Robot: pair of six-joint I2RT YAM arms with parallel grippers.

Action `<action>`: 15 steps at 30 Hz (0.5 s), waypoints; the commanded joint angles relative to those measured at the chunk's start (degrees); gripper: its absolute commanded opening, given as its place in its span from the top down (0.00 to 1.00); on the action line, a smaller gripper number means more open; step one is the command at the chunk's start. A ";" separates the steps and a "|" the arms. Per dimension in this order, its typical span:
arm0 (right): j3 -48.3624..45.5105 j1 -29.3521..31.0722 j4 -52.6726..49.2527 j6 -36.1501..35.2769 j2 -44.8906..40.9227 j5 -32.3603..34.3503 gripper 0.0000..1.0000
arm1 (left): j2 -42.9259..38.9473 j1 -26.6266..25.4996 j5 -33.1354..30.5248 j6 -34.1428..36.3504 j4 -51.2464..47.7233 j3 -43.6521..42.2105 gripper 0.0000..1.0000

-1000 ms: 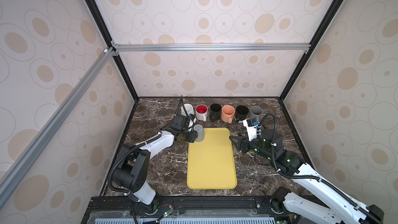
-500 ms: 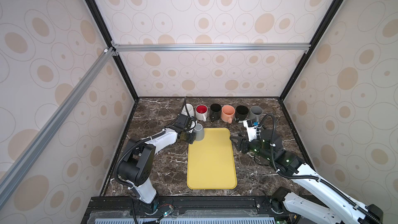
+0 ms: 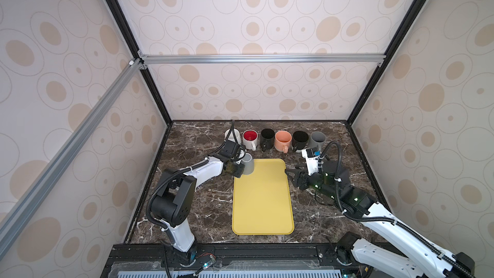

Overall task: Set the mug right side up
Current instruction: 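Lower the left gripper onto the grey mug's handle and close it, then lift the grey mug off the tray and rotate it with the left gripper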

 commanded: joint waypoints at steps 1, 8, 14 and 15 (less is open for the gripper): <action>-0.24 -0.06 0.87 0.75 0.41 -0.26 0.38 | 1.15 -0.75 -1.61 1.73 -2.07 3.80 0.72; -0.87 -0.05 1.30 1.08 0.25 -0.34 0.38 | 2.26 -1.02 -1.02 2.62 -2.80 4.45 0.82; -1.03 -0.06 1.31 1.16 0.25 -0.43 0.38 | 2.63 -1.27 -0.93 2.70 -3.18 4.43 0.89; -1.11 -0.06 1.40 1.21 0.28 -0.38 0.38 | 2.62 -1.29 -1.01 2.62 -3.15 4.37 0.91</action>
